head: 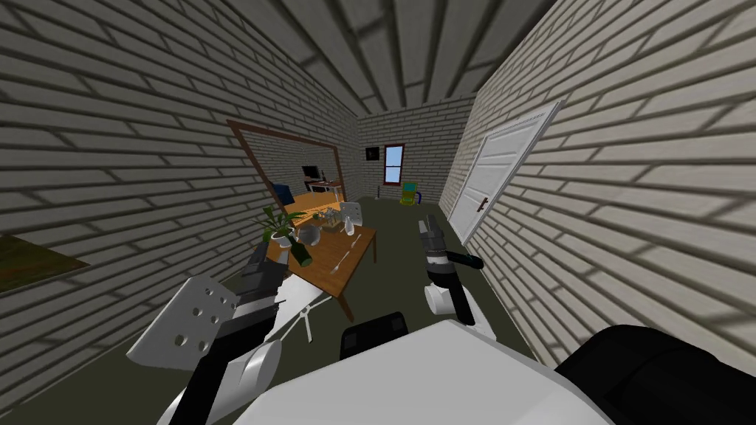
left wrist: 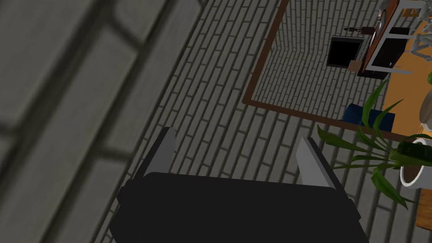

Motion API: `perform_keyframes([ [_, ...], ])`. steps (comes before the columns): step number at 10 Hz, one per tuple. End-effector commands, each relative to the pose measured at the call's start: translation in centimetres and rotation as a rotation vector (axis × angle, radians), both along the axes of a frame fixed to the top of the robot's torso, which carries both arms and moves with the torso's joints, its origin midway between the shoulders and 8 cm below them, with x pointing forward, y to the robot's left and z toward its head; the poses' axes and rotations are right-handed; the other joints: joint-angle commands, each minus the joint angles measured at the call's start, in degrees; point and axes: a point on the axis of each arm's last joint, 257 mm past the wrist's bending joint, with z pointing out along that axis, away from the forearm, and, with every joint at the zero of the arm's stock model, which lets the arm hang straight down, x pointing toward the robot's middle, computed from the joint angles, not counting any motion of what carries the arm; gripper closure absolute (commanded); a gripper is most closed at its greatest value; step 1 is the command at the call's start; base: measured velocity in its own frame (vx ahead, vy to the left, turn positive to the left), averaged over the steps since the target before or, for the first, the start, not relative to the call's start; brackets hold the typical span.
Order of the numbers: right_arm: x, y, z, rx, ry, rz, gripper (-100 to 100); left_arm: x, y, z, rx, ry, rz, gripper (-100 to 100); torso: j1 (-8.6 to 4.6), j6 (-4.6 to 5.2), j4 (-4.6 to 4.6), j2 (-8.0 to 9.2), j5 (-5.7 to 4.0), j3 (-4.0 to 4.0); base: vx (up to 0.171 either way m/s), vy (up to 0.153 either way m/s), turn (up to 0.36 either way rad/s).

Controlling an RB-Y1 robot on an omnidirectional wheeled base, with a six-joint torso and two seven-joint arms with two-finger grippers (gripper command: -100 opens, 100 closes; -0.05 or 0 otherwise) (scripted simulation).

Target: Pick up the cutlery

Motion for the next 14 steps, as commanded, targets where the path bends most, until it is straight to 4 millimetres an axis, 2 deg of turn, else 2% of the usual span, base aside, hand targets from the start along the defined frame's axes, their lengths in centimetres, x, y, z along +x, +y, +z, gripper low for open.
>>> perform_keyframes([
  [1, 0.0, 0.0, 0.0, 0.0, 0.0, 0.0, 0, 0.6, 0.8, -2.6, -0.032, 0.079, -0.002, -100, 0.0, 0.0, 0.0, 0.0, 0.0, 0.0, 0.032, -0.026, -0.255],
  [2, 0.0, 0.0, 0.0, 0.0, 0.0, 0.0, 0, 0.7, 0.8, -2.8, -0.033, 0.088, -0.001, -100, -0.01, 0.01, -0.01, -0.02, 0.0, -0.01, 0.028, -0.012, -0.087],
  [4, 0.0, 0.0, 0.0, 0.0, 0.0, 0.0, 0, 1.2, 1.8, -6.4, -0.083, 0.193, 0.0, -100, -0.01, -0.01, 0.0, -0.02, 0.0, -0.01, 0.043, -0.019, -0.155],
  [5, 0.0, 0.0, 0.0, 0.0, 0.0, 0.0, 0, 1.3, 1.8, -6.7, -0.085, 0.208, 0.001, -100, 0.0, 0.0, -0.01, -0.06, 0.0, -0.03, 0.032, -0.011, -0.124],
  [6, 0.0, 0.0, 0.0, 0.0, 0.0, 0.0, 0, 1.4, 2.3, -8.8, -0.113, 0.265, 0.003, -100, 0.02, -0.02, -0.01, -0.02, 0.0, -0.02, 0.035, -0.017, -0.2],
  [7, 0.0, 0.0, 0.0, 0.0, 0.0, 0.0, 0, 1.5, 2.3, -8.9, -0.113, 0.27, 0.004, -100, 0.0, -0.01, 0.0, -0.02, 0.0, -0.01, 0.028, -0.012, -0.062],
  [8, 0.0, 0.0, 0.0, 0.0, 0.0, 0.0, 0, 1.5, 2.9, -10.9, -0.143, 0.329, 0.008, -100, 0.01, -0.04, 0.0, 0.0, 0.0, 0.0, 0.022, -0.009, -0.117],
  [9, 0.0, 0.0, 0.0, 0.0, 0.0, 0.0, 0, 1.5, 2.9, -11.1, -0.144, 0.334, 0.008, -100, 0.03, -0.03, 0.0, 0.04, 0.0, 0.02, -0.006, 0.003, -0.02],
  [10, 0.0, 0.0, 0.0, 0.0, 0.0, 0.0, 0, 1.4, 3.4, -13.3, -0.175, 0.395, 0.014, -100, 0.06, -0.04, 0.02, 0.11, 0.01, 0.06, 0.007, -0.012, -0.151],
  [11, 0.0, 0.0, 0.0, 0.0, 0.0, 0.0, 0, 1.4, 3.4, -13.4, -0.176, 0.4, 0.015, -100, 0.01, -0.01, 0.02, 0.1, 0.0, 0.06, 0.019, -0.015, -0.086],
  [13, 0.0, 0.0, 0.0, 0.0, 0.0, 0.0, 0, 0.7, 4.7, -17.5, -0.24, 0.509, 0.033, -100, 0.0, 0.0, -0.01, -0.07, -0.01, -0.03, 0.102, -0.022, -0.242],
  [14, 0.0, 0.0, 0.0, 0.0, 0.0, 0.0, 0, 0.7, 4.6, -18.2, -0.244, 0.535, 0.034, -100, -0.02, -0.01, -0.07, -0.34, -0.01, -0.19, 0.105, -0.023, -0.09],
])
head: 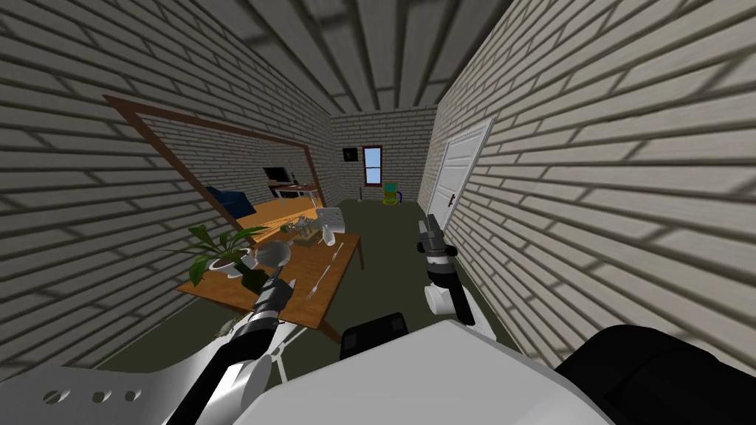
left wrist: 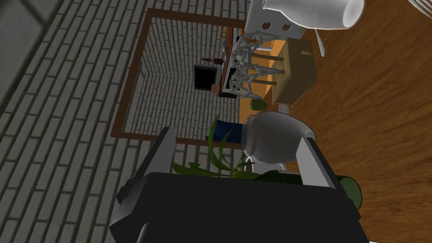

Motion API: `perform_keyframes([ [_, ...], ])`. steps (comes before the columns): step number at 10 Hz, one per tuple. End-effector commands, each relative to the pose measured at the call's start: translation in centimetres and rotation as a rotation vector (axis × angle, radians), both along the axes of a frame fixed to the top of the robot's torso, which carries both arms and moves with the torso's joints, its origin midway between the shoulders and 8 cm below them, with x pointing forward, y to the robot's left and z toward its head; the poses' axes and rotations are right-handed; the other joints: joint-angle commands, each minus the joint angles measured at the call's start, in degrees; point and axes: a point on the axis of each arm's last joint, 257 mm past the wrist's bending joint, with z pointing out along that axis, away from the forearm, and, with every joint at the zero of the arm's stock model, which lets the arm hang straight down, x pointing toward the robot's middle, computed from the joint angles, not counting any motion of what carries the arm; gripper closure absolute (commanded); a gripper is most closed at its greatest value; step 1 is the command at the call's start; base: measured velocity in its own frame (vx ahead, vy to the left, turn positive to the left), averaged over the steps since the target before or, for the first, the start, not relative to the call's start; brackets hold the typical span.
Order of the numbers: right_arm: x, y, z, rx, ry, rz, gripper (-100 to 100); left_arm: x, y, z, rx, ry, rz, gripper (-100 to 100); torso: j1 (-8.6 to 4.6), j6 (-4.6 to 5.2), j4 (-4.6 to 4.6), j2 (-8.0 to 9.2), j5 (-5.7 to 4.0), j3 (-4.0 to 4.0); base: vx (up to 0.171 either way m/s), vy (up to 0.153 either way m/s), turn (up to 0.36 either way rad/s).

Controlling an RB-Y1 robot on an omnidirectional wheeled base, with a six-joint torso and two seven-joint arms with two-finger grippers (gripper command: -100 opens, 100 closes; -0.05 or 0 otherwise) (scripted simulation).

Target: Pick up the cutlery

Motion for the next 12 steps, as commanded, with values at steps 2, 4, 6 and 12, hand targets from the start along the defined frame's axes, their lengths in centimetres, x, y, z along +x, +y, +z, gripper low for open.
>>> perform_keyframes([
  [2, 0.0, 0.0, 0.0, 0.0, 0.0, 0.0, 0, -0.9, 0.4, -3.3, -0.041, 0.094, 0.015, -100, -0.01, 0.03, 0.02, 0.07, 0.0, 0.04, 0.063, -0.017, -0.12],
  [4, 0.0, 0.0, 0.0, 0.0, 0.0, 0.0, 0, -1.7, 1.2, -5.8, -0.075, 0.165, 0.031, -100, 0.03, 0.02, 0.05, 0.23, 0.01, 0.14, 0.043, -0.011, -0.11],
  [6, 0.0, 0.0, 0.0, 0.0, 0.0, 0.0, 0, -2.6, 2.0, -8.3, -0.109, 0.237, 0.051, -100, 0.01, 0.01, 0.05, 0.2, 0.0, 0.12, 0.061, -0.015, -0.099],
  [12, 0.0, 0.0, 0.0, 0.0, 0.0, 0.0, 0, -6.8, 4.7, -15.4, -0.212, 0.453, 0.128, -100, 0.03, 0.0, 0.03, 0.12, 0.0, 0.08, 0.078, -0.012, -0.094],
])
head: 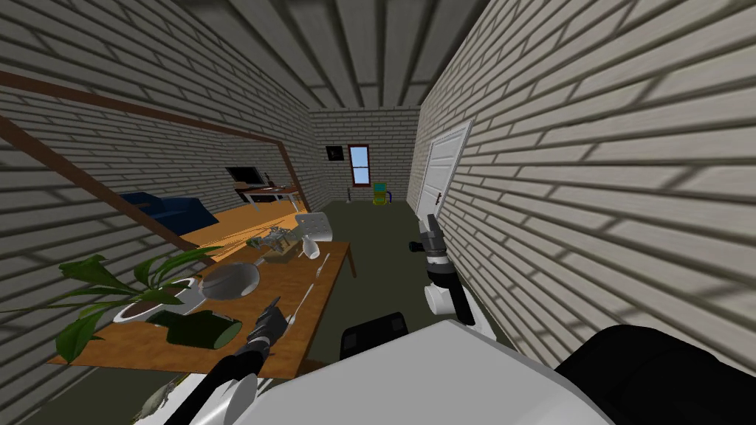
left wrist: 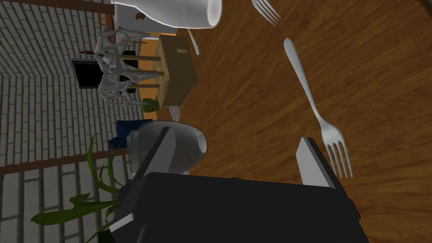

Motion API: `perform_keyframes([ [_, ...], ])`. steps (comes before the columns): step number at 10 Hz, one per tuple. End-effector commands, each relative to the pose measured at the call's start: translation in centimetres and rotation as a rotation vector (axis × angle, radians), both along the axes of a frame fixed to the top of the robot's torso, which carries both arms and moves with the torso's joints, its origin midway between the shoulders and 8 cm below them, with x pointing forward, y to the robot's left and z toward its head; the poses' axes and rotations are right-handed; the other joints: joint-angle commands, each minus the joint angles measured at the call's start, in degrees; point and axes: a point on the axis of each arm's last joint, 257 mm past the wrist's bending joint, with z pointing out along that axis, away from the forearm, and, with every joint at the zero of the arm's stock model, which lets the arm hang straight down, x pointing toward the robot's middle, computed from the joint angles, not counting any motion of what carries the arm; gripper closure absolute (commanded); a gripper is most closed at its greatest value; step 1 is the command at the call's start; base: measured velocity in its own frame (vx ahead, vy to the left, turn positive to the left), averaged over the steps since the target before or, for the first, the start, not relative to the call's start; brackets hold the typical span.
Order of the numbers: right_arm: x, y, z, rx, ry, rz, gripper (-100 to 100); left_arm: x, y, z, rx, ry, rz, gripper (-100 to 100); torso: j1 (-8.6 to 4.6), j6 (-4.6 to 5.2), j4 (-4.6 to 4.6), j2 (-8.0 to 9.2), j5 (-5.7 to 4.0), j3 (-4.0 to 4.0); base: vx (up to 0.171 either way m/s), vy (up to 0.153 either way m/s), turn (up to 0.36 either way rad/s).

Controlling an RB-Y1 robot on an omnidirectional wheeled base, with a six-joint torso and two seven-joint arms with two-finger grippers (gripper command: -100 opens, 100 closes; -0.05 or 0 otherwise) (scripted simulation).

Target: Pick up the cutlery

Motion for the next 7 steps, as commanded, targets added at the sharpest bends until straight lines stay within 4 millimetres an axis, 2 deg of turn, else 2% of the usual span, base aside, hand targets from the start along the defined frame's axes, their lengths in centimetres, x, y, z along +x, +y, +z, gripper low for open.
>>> perform_keyframes([
  [1, 0.0, 0.0, 0.0, 0.0, 0.0, 0.0, 0, -2.0, 1.2, -2.2, -0.034, 0.072, 0.037, -100, 0.0, 0.0, 0.0, 0.0, 0.0, 0.0, 0.077, -0.011, -0.121],
  [3, 0.0, 0.0, 0.0, 0.0, 0.0, 0.0, 0, -2.3, 1.1, -2.6, -0.041, 0.091, 0.036, -100, 0.0, 0.0, 0.0, -0.01, 0.0, -0.01, 0.059, -0.007, -0.017],
  [4, 0.0, 0.0, 0.0, 0.0, 0.0, 0.0, 0, -4.0, 2.2, -4.4, -0.069, 0.149, 0.072, -100, 0.0, -0.01, 0.02, 0.08, 0.0, 0.04, 0.064, -0.008, -0.088],
  [5, 0.0, 0.0, 0.0, 0.0, 0.0, 0.0, 0, -4.2, 2.1, -4.6, -0.073, 0.161, 0.071, -100, 0.01, 0.01, 0.01, 0.04, 0.0, 0.03, 0.068, -0.003, -0.065],
  [6, 0.0, 0.0, 0.0, 0.0, 0.0, 0.0, 0, -6.0, 3.2, -6.2, -0.101, 0.215, 0.11, -100, 0.01, 0.0, 0.01, 0.03, 0.0, 0.02, 0.113, -0.021, -0.083],
  [7, 0.0, 0.0, 0.0, 0.0, 0.0, 0.0, 0, -6.2, 3.1, -6.5, -0.106, 0.229, 0.109, -100, -0.03, -0.01, -0.01, -0.09, -0.01, -0.04, 0.098, -0.01, -0.038],
])
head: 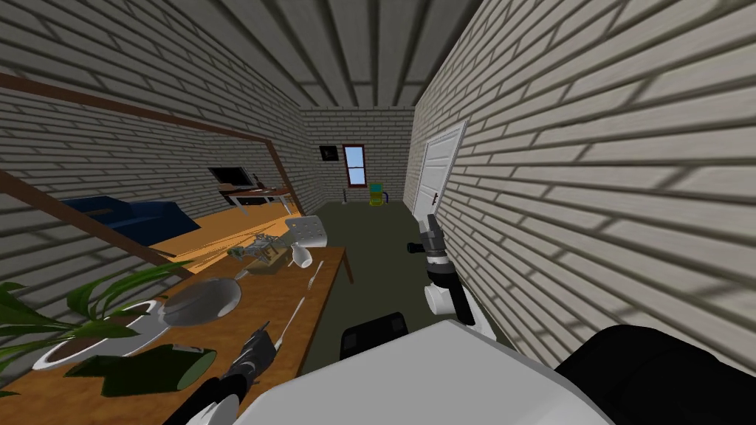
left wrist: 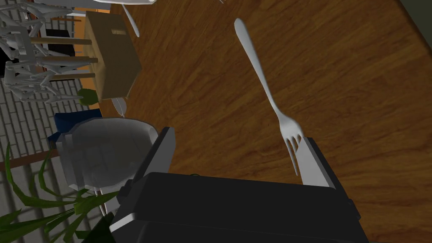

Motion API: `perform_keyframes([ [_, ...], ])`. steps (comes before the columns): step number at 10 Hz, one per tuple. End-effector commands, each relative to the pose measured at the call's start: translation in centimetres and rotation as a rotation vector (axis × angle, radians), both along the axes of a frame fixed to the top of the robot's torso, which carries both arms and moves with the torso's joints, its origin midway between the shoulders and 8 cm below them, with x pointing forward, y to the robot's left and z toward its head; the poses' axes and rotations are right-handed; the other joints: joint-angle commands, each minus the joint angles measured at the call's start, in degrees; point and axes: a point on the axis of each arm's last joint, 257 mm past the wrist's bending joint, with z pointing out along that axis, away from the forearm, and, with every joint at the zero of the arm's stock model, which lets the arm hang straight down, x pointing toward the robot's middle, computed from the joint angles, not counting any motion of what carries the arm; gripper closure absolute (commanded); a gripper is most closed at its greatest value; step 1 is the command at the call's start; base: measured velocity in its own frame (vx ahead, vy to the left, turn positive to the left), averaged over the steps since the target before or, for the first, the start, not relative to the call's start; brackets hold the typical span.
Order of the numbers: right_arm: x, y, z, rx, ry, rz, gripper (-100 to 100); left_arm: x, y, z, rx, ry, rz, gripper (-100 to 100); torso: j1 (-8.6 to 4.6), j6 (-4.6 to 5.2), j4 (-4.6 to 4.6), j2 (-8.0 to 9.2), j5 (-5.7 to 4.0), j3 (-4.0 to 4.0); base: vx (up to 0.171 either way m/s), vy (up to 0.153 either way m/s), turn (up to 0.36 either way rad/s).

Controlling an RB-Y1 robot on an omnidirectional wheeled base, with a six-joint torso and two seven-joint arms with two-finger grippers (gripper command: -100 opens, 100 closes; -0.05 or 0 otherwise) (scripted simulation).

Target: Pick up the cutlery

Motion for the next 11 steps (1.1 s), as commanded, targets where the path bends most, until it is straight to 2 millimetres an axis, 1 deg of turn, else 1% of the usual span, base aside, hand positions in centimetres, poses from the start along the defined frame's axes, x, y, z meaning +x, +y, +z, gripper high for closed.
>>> perform_keyframes([
  [1, 0.0, 0.0, 0.0, 0.0, 0.0, 0.0, 0, -1.8, 1.2, -1.6, -0.03, 0.06, 0.048, -100, 0.0, 0.0, 0.0, 0.0, 0.0, 0.0, 0.104, 0.003, -0.087],
  [2, 0.0, 0.0, 0.0, 0.0, 0.0, 0.0, 0, -2.3, 0.9, -2.1, -0.04, 0.083, 0.047, -100, 0.04, 0.0, 0.0, -0.03, 0.01, -0.01, 0.088, 0.002, -0.047],
  [3, 0.0, 0.0, 0.0, 0.0, 0.0, 0.0, 0, -4.2, 2.0, -3.4, -0.066, 0.132, 0.091, -100, 0.04, -0.01, 0.0, 0.02, 0.01, 0.01, 0.109, -0.021, -0.074],
  [4, 0.0, 0.0, 0.0, 0.0, 0.0, 0.0, 0, -4.5, 1.8, -3.6, -0.072, 0.145, 0.09, -100, -0.03, -0.01, 0.0, -0.02, 0.0, -0.01, 0.093, -0.015, -0.028],
  [5, 0.0, 0.0, 0.0, 0.0, 0.0, 0.0, 0, -6.4, 2.9, -4.6, -0.094, 0.185, 0.137, -100, -0.02, -0.01, 0.0, 0.01, -0.01, 0.0, 0.099, -0.006, -0.048],
  [6, 0.0, 0.0, 0.0, 0.0, 0.0, 0.0, 0, -6.7, 2.7, -4.9, -0.102, 0.202, 0.136, -100, 0.0, -0.01, 0.0, 0.0, 0.0, 0.0, 0.082, 0.0, -0.036],
  [7, 0.0, 0.0, 0.0, 0.0, 0.0, 0.0, 0, -8.7, 3.7, -5.8, -0.125, 0.241, 0.183, -100, 0.02, 0.0, 0.01, 0.04, 0.0, 0.02, 0.099, 0.016, -0.069],
  [8, 0.0, 0.0, 0.0, 0.0, 0.0, 0.0, 0, -9.1, 3.4, -6.1, -0.136, 0.262, 0.183, -100, 0.09, -0.01, 0.0, 0.01, 0.01, 0.01, 0.091, 0.011, -0.025],
  [9, 0.0, 0.0, 0.0, 0.0, 0.0, 0.0, 0, -11.0, 4.3, -6.9, -0.157, 0.297, 0.231, -100, 0.06, -0.01, 0.0, 0.03, 0.02, 0.01, 0.103, -0.005, -0.039],
  [10, 0.0, 0.0, 0.0, 0.0, 0.0, 0.0, 0, -11.4, 4.0, -7.1, -0.168, 0.316, 0.23, -100, 0.02, -0.01, 0.0, -0.01, 0.0, 0.0, 0.096, -0.012, -0.028],
  [11, 0.0, 0.0, 0.0, 0.0, 0.0, 0.0, 0, -13.6, 4.6, -8.0, -0.197, 0.362, 0.278, -100, -0.02, -0.01, 0.0, 0.01, 0.0, 0.0, 0.118, -0.005, -0.05],
])
